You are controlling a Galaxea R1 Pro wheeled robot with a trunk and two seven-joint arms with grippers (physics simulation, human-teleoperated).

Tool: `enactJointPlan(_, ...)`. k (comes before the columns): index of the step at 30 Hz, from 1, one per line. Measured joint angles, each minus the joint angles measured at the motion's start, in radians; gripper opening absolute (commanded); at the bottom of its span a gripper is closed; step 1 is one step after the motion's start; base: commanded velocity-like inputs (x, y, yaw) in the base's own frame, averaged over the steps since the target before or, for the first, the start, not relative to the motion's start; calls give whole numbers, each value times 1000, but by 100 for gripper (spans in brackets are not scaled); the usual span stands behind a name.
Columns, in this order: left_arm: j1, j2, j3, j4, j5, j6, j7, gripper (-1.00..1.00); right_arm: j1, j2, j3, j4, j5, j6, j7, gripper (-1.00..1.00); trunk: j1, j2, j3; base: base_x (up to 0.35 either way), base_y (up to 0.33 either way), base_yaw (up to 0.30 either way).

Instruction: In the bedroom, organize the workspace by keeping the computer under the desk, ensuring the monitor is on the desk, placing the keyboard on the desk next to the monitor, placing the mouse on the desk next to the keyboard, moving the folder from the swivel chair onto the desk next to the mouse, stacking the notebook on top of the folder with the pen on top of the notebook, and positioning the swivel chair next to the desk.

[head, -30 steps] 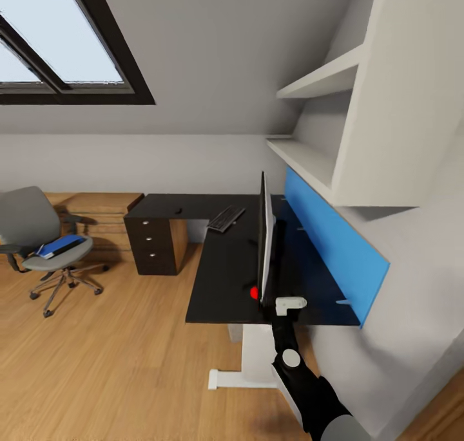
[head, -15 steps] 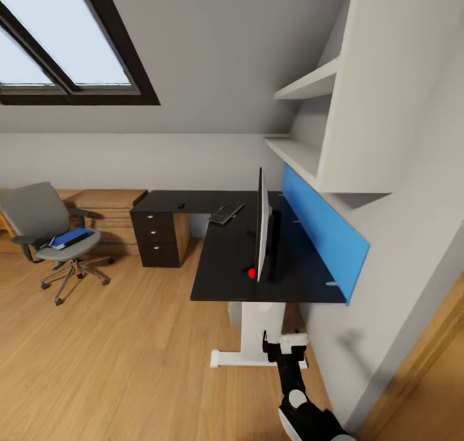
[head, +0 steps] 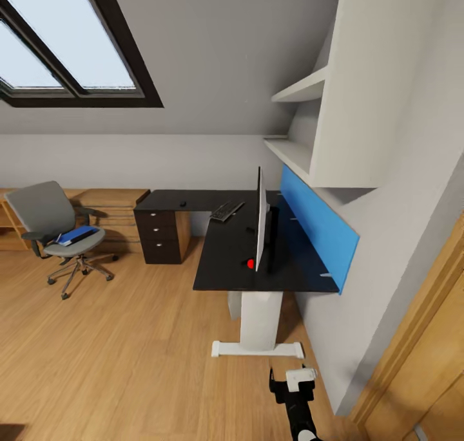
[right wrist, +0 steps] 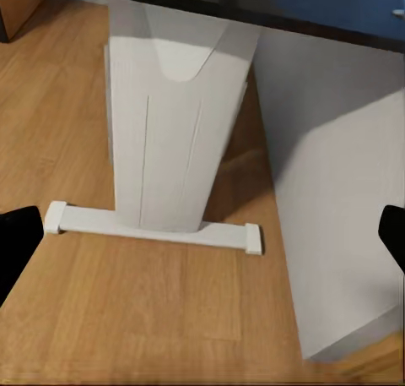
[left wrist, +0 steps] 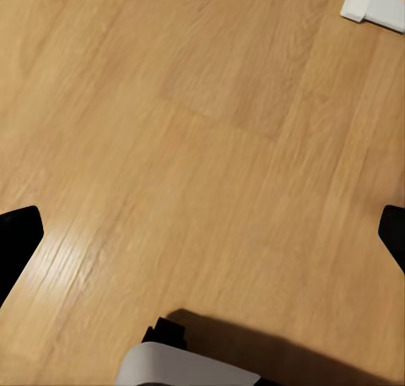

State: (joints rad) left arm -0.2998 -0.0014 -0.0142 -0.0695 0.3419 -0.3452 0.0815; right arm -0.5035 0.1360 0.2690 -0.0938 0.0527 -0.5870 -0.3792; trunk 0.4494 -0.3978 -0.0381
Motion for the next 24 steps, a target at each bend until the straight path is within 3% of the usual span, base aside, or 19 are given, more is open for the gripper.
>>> enactJointPlan(6, 0, 0, 0, 0, 0, 0, 0, 100, 0, -1, -3, 40, -20, -39, -1, 100, 0, 0, 9, -7, 0, -56)
enactJointPlan(7, 0, 0, 0, 0, 0, 1, 0, 100, 0, -2, -7, 45, -51, -46, -2, 100, 0, 0, 10, -2, 0, -152)
enactJointPlan(14, 0, 0, -1, 0, 0, 1, 0, 100, 1, -3, -6, 77, -110, -49, -3, 100, 0, 0, 19, -1, 0, -126)
enactJointPlan(24, 0, 0, -1, 0, 0, 0, 0, 100, 1, -1, -4, 87, -113, -49, -1, 100, 0, 0, 20, 0, 0, -3)
